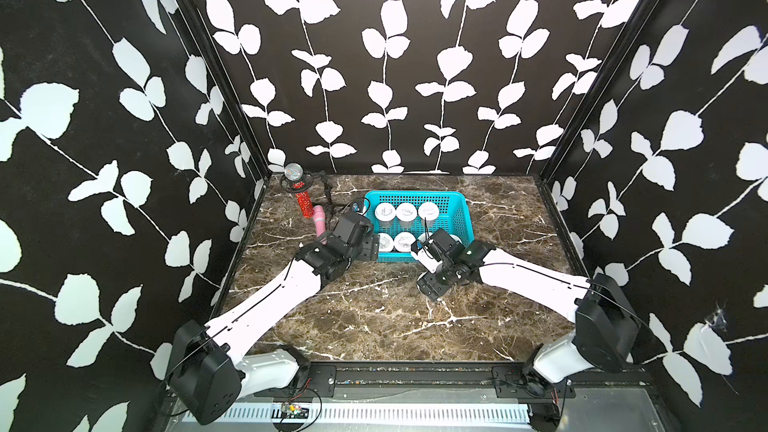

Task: Put the yogurt in the basket
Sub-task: Pick up the yogurt from the center of the board.

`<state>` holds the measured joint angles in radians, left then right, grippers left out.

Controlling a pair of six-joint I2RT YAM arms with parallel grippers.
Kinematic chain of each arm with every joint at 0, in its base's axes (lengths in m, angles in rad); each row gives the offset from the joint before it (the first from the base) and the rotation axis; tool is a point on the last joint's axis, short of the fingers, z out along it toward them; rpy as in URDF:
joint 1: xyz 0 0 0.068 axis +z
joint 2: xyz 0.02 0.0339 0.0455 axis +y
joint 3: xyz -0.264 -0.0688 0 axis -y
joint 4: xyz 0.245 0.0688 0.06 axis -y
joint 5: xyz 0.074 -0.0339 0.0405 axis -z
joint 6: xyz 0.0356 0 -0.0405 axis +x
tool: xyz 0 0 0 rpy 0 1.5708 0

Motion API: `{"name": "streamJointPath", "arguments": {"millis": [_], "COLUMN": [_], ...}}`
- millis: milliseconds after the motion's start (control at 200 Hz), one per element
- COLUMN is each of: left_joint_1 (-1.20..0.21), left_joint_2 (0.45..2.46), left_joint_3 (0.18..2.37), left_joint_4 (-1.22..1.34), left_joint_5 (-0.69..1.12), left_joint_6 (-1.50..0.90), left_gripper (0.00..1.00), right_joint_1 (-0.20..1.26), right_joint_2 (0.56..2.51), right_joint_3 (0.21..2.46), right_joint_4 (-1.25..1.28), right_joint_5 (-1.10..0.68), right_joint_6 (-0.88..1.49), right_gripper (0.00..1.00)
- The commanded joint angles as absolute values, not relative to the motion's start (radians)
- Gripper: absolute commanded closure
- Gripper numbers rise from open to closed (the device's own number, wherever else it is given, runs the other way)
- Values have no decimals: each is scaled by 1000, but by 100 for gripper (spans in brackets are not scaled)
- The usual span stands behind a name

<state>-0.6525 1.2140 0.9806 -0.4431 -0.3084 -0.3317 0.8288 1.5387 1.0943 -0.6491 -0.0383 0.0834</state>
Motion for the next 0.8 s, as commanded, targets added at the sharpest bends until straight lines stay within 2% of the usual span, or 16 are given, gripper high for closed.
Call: {"name": "streamJointPath", "arguments": {"millis": [0,795], "left_joint_1": [-647,-646], "left_joint_2": [1187,1188], "left_joint_3": [974,971], "left_joint_4": [-447,-448], "left_joint_5": [-321,-314], "left_joint_6": [-319,-319], "left_gripper": [12,12], "right_joint_1": [839,842], "right_joint_2": [1551,1621], "right_joint_3": [1140,1152], "right_joint_4": [-656,-673], "right_joint_5": [-21,-34], "right_joint_6": [91,86], "right_gripper": [16,32]}}
